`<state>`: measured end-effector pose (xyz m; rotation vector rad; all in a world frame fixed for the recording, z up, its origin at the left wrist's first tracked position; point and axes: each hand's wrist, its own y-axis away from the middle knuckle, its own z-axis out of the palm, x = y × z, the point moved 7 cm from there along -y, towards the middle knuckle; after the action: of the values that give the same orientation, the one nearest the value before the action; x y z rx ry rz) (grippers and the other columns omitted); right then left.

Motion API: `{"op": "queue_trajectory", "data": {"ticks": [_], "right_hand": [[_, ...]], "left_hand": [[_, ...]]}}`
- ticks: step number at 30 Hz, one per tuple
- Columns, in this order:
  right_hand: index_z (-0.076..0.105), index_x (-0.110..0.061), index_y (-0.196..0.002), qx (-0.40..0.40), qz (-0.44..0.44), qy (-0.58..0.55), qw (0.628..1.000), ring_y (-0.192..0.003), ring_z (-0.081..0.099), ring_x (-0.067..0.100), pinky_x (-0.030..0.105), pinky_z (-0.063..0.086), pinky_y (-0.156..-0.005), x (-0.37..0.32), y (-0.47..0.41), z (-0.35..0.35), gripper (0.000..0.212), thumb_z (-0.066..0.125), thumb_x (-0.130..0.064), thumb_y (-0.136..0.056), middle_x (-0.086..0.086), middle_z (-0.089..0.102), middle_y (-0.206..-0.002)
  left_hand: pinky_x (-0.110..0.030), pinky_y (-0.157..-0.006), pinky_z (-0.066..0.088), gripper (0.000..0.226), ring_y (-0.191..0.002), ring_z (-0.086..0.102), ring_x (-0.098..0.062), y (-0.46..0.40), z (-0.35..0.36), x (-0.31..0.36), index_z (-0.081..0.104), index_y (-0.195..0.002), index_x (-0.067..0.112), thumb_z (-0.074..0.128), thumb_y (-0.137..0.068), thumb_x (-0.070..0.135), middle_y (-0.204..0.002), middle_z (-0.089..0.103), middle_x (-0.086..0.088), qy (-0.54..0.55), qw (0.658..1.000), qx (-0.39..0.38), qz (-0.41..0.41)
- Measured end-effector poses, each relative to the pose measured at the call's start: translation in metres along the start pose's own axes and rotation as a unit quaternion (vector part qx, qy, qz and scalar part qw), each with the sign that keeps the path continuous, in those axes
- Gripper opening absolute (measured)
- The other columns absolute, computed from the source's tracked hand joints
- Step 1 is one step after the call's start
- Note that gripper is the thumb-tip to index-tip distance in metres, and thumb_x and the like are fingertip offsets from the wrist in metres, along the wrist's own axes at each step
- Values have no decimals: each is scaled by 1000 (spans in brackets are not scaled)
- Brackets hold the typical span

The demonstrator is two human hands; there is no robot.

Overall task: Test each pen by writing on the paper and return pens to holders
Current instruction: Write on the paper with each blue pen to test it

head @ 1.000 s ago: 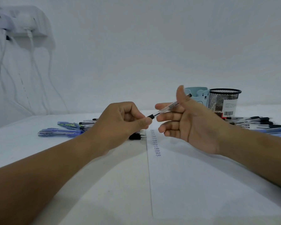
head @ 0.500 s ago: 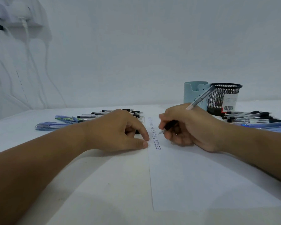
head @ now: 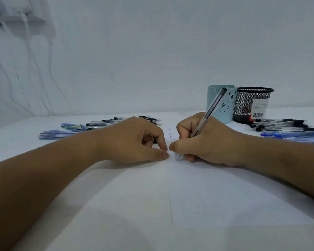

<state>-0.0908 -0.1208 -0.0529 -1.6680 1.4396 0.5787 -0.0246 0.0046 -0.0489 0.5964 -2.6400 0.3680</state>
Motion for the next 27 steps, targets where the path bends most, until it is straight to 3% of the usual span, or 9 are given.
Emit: {"op": "queue_trajectory", "data": {"ticks": [13,17,23,27], "right_hand": [[44,-14,-53,-26,12,43,999,-50,42,18,32,35,-55,0,1,6,37,71,-17,-78,2,59,-50],[41,-16,-51,-35,21,26,999,-52,37,22,36,30,-56,0,1,6,41,70,-11,-80,5,56,-49],[44,-16,-54,-33,11,41,999,-50,44,14,28,37,-56,-1,1,6,38,71,-13,-81,2,58,-51],[40,-15,-52,-22,6,32,999,-44,39,12,21,32,-47,-3,2,5,41,67,-4,-81,6,54,-48]], "left_hand": [[-20,-56,37,8,-51,42,-7,-1,1,-1,73,-87,29,76,-87,37,-53,50,7,6,1000,-8,-10],[-18,-54,36,8,-51,42,-8,-2,0,-1,73,-86,30,76,-86,38,-53,49,7,8,1000,-7,-13],[-18,-55,36,8,-52,43,-9,-1,0,-2,73,-86,30,77,-86,37,-54,51,6,11,1000,-4,-13],[-19,-56,37,8,-53,43,-9,-1,1,-2,73,-86,30,76,-87,37,-53,49,8,16,1000,-10,-14]]}}
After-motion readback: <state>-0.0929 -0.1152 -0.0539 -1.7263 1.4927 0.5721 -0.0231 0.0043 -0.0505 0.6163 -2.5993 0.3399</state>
